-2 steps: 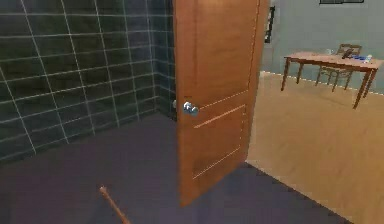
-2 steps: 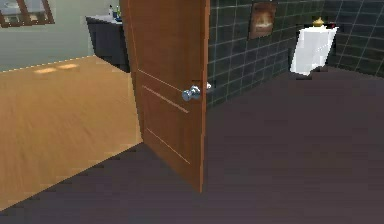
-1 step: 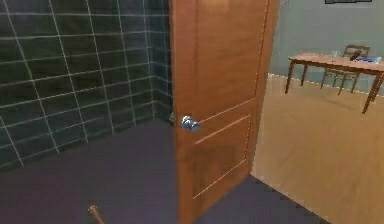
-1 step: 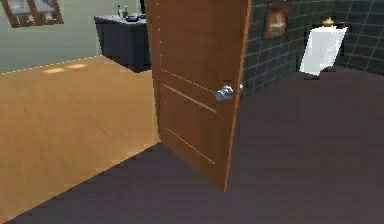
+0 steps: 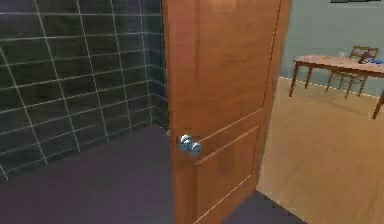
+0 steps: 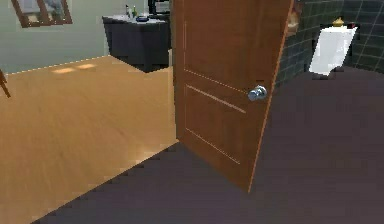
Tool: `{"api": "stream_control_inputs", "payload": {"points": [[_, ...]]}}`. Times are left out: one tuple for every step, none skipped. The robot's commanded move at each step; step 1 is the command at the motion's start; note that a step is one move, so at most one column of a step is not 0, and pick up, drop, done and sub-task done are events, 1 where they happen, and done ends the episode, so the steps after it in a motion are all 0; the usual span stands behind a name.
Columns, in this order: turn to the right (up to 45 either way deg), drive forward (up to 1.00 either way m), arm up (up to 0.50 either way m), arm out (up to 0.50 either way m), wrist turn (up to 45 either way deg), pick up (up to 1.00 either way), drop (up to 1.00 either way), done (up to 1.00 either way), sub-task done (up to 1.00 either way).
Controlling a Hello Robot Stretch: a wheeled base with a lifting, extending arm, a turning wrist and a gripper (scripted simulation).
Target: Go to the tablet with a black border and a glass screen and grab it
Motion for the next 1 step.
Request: {"api": "stream_control_inputs", "payload": {"points": [[45.0, 0.0, 0.0, 0.0, 0.0, 0.0, 0.0, 0.0, 0.0]]}}
